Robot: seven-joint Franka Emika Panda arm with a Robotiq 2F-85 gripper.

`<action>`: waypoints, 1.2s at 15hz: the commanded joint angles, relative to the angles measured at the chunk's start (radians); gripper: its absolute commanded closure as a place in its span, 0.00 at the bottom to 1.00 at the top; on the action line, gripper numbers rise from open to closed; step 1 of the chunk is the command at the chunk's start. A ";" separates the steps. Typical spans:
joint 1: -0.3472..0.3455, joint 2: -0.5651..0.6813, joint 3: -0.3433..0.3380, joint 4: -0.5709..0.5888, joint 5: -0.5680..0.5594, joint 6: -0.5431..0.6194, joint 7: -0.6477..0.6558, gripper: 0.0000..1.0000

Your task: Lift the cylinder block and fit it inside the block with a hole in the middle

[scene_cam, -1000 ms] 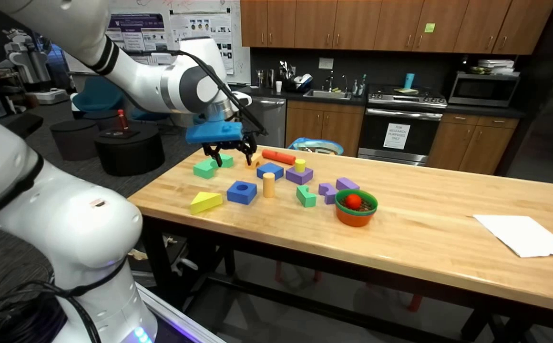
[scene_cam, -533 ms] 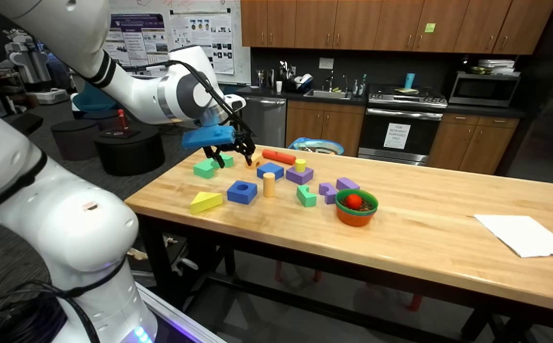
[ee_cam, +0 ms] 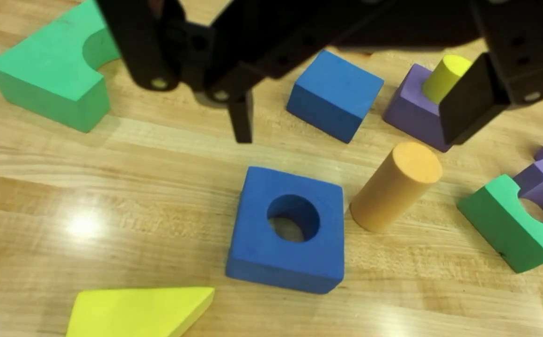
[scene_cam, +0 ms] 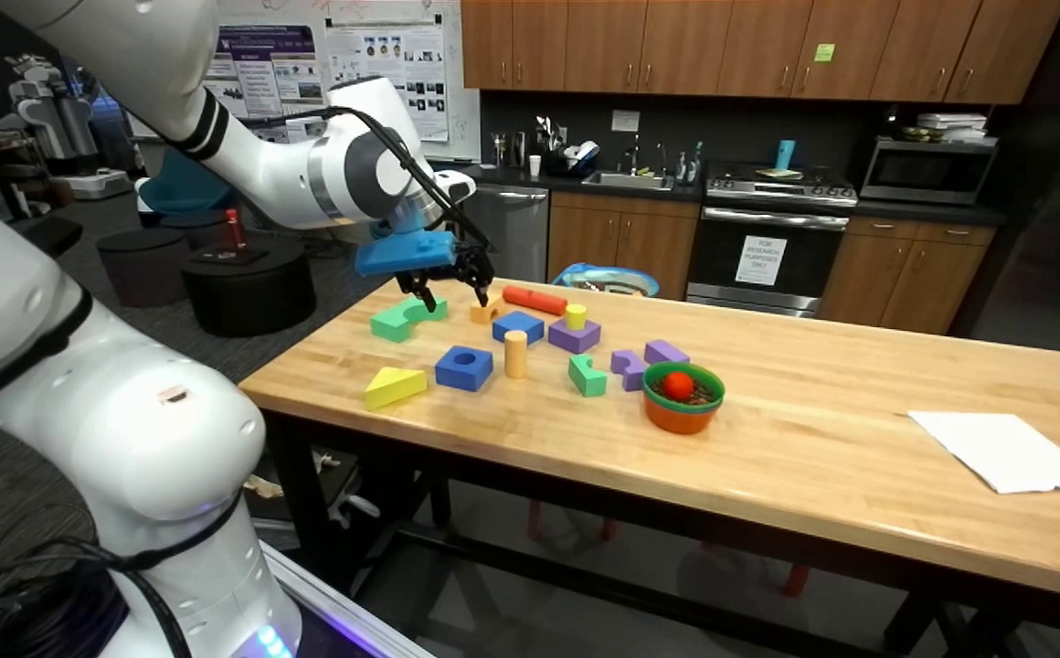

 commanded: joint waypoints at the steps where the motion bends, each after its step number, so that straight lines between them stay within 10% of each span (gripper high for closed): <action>1: -0.014 0.081 -0.031 0.075 -0.005 -0.003 -0.020 0.00; 18: -0.012 0.389 -0.149 0.292 0.096 -0.043 -0.150 0.00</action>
